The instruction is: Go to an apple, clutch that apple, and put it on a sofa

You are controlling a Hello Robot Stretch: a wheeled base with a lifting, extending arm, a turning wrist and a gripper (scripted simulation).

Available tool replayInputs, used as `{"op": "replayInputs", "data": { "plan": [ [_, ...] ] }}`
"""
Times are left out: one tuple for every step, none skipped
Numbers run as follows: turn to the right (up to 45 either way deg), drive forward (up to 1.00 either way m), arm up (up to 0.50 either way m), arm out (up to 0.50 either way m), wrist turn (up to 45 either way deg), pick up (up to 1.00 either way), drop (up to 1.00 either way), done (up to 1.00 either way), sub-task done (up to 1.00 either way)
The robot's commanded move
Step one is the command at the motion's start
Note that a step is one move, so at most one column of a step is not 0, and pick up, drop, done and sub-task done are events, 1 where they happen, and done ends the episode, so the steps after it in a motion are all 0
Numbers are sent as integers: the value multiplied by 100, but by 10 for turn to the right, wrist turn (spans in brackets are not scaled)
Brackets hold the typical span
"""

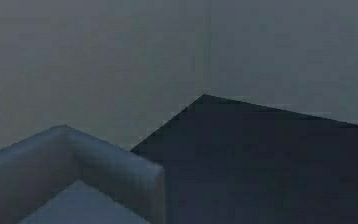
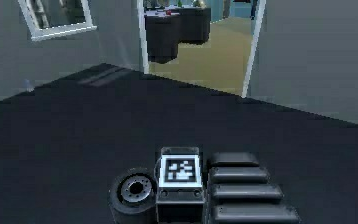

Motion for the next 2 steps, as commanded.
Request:
{"op": "replayInputs", "data": {
  "plan": [
    [450, 0, 0, 0, 0, 0, 0, 0, 0],
    [150, 0, 0, 0, 0, 0, 0, 0, 0]
  ]
}}
